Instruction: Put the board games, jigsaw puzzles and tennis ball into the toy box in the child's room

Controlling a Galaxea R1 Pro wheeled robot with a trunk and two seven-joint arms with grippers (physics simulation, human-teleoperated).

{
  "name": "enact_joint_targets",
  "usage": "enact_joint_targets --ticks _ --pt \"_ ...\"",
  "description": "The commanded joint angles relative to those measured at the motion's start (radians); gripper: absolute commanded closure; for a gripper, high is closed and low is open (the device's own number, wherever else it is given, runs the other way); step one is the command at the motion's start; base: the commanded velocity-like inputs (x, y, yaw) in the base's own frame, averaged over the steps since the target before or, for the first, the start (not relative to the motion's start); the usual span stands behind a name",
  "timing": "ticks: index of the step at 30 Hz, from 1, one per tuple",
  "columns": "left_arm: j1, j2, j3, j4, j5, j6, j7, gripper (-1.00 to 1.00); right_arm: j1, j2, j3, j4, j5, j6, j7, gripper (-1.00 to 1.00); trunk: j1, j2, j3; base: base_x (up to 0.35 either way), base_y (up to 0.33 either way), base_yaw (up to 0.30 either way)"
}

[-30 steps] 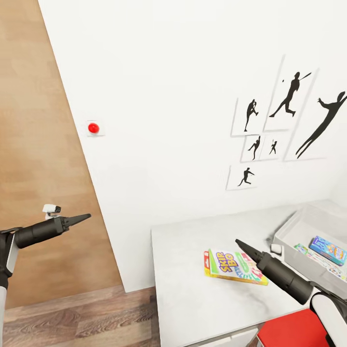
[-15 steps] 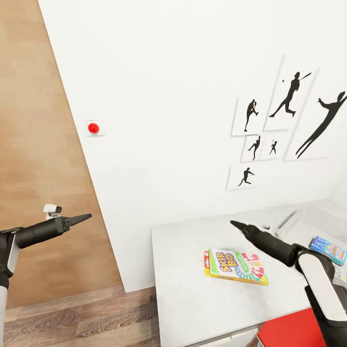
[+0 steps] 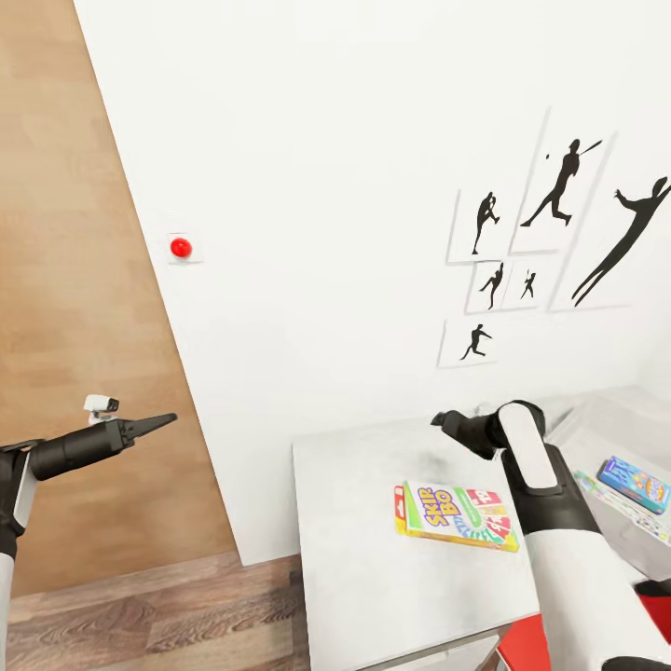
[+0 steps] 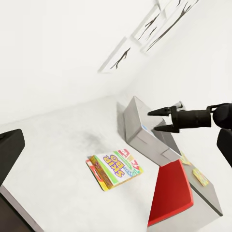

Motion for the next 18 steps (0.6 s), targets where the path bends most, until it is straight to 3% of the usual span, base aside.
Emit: enact_joint_targets --ticks 1,5,10,18 --pt "-0.001 0.000 0.000 0.000 -0.002 0.011 -0.005 -1.00 -0.012 0.004 0.005 0.022 -0.008 0.002 -0.017 -1.00 0.001 -0.002 -0.002 0.000 0.000 0.000" --pt "-0.001 0.000 0.000 0.000 -0.002 0.011 -0.005 -1.00 -0.070 0.015 0.066 0.170 0.005 -0.053 -0.035 -1.00 0.001 -0.002 -0.002 0.000 0.000 0.000" --pt "-0.001 0.001 0.002 0.000 -0.002 0.011 -0.005 -1.00 -0.107 0.016 0.138 0.280 0.012 -0.133 -0.039 -1.00 0.001 -0.002 -0.002 0.000 0.000 0.000" --pt "-0.001 0.001 0.002 0.000 -0.002 0.011 -0.005 -1.00 -0.117 0.013 0.176 0.321 0.016 -0.195 -0.040 -1.00 0.001 -0.002 -0.002 0.000 0.000 0.000"
